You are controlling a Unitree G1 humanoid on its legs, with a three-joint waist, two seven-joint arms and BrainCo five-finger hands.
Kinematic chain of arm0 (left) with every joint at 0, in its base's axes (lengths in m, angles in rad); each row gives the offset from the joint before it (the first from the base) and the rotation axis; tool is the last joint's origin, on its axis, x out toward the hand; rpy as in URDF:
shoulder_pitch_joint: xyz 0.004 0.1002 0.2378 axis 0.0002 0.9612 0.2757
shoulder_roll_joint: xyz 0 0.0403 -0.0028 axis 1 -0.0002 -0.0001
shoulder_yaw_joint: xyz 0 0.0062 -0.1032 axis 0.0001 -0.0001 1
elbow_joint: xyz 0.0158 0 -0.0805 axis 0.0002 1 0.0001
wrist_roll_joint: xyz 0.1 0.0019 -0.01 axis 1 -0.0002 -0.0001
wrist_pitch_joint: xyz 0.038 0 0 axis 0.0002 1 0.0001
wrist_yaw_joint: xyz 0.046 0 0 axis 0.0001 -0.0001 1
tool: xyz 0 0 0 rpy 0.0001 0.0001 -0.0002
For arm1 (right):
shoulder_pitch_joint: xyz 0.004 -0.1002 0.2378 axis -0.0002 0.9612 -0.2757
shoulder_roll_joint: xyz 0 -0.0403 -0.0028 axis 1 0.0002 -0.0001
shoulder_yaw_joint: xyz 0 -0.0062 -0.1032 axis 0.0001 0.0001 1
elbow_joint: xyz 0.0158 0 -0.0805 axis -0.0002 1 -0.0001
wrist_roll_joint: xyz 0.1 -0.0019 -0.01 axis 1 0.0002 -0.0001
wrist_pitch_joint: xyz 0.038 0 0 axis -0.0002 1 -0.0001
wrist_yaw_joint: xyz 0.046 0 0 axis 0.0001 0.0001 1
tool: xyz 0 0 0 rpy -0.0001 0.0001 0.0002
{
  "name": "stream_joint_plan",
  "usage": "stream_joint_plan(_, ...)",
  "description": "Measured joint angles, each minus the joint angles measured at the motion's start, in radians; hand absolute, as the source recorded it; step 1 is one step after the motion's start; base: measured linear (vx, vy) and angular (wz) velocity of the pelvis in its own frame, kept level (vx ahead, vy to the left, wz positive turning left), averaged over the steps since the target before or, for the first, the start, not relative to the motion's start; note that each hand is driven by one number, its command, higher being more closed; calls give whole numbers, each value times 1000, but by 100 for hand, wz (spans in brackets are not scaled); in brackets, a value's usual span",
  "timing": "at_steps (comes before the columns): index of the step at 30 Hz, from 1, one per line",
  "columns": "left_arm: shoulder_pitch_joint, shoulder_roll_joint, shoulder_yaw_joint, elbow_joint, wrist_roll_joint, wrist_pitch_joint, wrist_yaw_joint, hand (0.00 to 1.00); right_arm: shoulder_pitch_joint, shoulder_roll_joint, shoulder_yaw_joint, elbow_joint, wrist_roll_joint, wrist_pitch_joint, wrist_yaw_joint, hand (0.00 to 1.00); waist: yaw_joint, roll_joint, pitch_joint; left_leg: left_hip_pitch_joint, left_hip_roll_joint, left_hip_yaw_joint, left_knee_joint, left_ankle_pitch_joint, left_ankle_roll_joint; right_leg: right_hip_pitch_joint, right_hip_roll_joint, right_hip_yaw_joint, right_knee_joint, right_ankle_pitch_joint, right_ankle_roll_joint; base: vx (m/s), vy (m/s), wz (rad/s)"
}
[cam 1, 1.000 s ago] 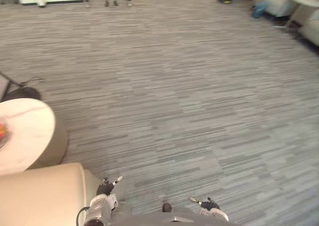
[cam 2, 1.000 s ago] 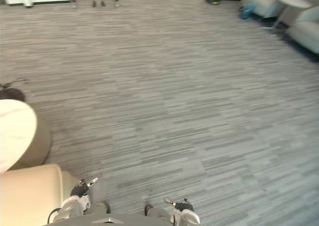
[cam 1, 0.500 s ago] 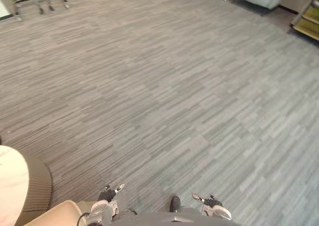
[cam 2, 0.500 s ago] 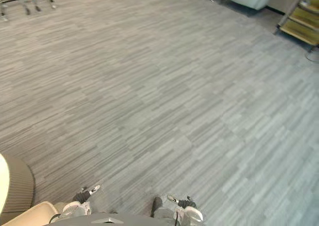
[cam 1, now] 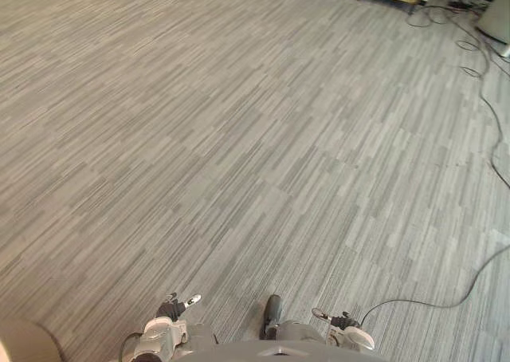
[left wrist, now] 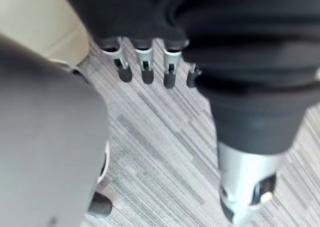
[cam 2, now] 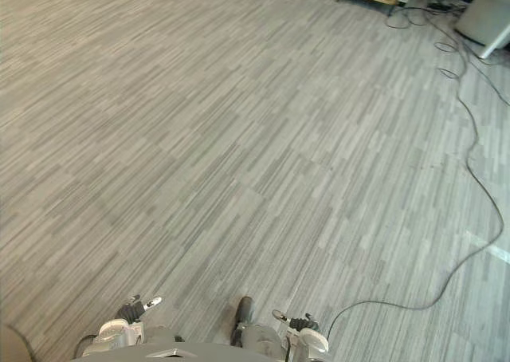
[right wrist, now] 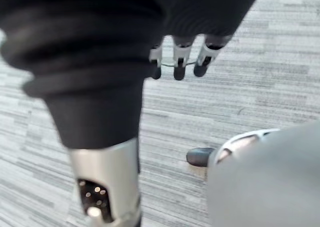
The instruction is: Pick up cushions and gather them together orderly.
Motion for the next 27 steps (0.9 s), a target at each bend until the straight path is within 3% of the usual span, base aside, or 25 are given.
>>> stream_joint_plan(3,9,-12,6,-35,-2,-1,-1,0,5,3,0,-14,4,0,-2,0,8,11,4,-70,-36,-29,-39,-56,7,13,-10,62,6,-9,8,65,109,-70)
stream_joint_plan(5,7,-18,14,-59,-2,-1,-1,0,18,10,2,-51,4,-1,-2,0,14,13,5,-113,-47,-31,-131,-56,8,9,-10,94,1,-13,14,42,138,-59)
stream_joint_plan(6,9,-25,21,-67,-2,-1,-1,0,23,10,5,-57,3,0,-3,0,17,17,6,-112,-61,-58,-251,-57,5,7,-2,112,-14,-15,18,60,154,-76)
stream_joint_plan(7,24,-42,28,-68,-2,-3,0,0,23,3,10,-66,3,-1,-4,0,40,47,-7,-115,-50,-60,-310,-4,24,2,32,130,1,-32,28,151,189,-102)
stream_joint_plan(8,26,-39,30,-70,-3,-8,-1,0,24,8,11,-86,4,-1,-7,0,51,36,-8,-116,-55,-36,-316,6,26,-59,15,133,182,-93,34,231,159,-70)
stream_joint_plan(9,21,-25,29,-71,-2,-6,-2,0,26,19,8,-81,4,1,-16,0,42,18,-5,-106,-75,-32,-320,7,26,-55,-8,140,243,-131,46,278,136,-23)
stream_joint_plan(10,22,-15,28,-71,-2,-6,-3,0,26,29,2,-76,3,3,-22,0,36,-17,-13,-98,-98,-29,-317,6,28,-35,-28,144,252,-166,62,288,85,2)
stream_joint_plan(11,27,-2,30,-76,-3,-6,-1,0,31,41,-4,-72,3,4,-24,0,39,-33,-17,-98,-127,-30,-302,-9,47,-21,-48,162,228,-216,88,268,124,-24)
stream_joint_plan(13,37,-8,30,-77,-3,-5,-1,0,34,55,-4,-84,2,0,-23,0,53,-37,-45,-98,-153,-19,-305,-30,63,-47,-66,203,251,-255,114,244,175,-48)
stream_joint_plan(15,36,-3,28,-66,-1,-4,-2,0,32,64,-4,-86,1,0,-19,0,50,-56,-55,-55,-197,15,-331,-41,81,-101,-115,219,420,-297,176,324,129,-25)
stream_joint_plan(17,38,2,24,-58,2,5,-1,0,28,61,-4,-91,-5,-1,-16,0,34,-61,-54,12,-212,32,-331,-68,107,-164,-156,205,648,-280,218,398,86,-11)
stream_joint_plan(18,42,2,11,-59,7,6,-1,0,21,58,-3,-93,-6,0,-13,0,28,-59,-49,69,-209,30,-342,-87,109,-198,-173,176,785,-213,212,456,66,-14)
stream_joint_plan(19,43,2,6,-60,7,6,-1,0,20,56,-3,-95,-6,-1,-13,0,27,-57,-45,99,-206,29,-354,-93,111,-215,-176,159,844,-200,205,381,26,-8)
stream_joint_plan(20,40,3,5,-60,7,6,-1,0,20,55,-3,-94,-7,-1,-13,0,24,-49,-39,135,-201,27,-369,-102,108,-237,-187,136,908,-209,188,302,-21,-1)
stream_joint_plan(21,32,5,6,-60,6,6,-1,0,13,57,0,-95,-7,0,-9,0,14,-58,-38,185,-184,19,-390,-116,96,-278,-190,87,948,-250,149,374,-68,7)
stream_joint_plan(22,30,5,6,-60,6,6,-1,0,8,57,0,-96,-8,-1,-1,0,6,-58,-37,200,-172,14,-401,-123,89,-307,-189,55,945,-269,135,378,-91,6)
stream_joint_plan(25,28,-2,8,-56,6,7,0,0,-19,46,-1,-94,-21,0,6,0,-12,-51,-25,296,-135,13,-498,-118,78,-423,-175,-28,799,-295,84,456,-176,1)
stream_joint_plan(27,21,4,-8,-42,7,6,1,0,-19,45,-1,-92,-26,-2,6,0,-27,-58,-20,346,-127,-2,-532,-106,56,-455,-158,-24,542,-185,78,605,-292,13)
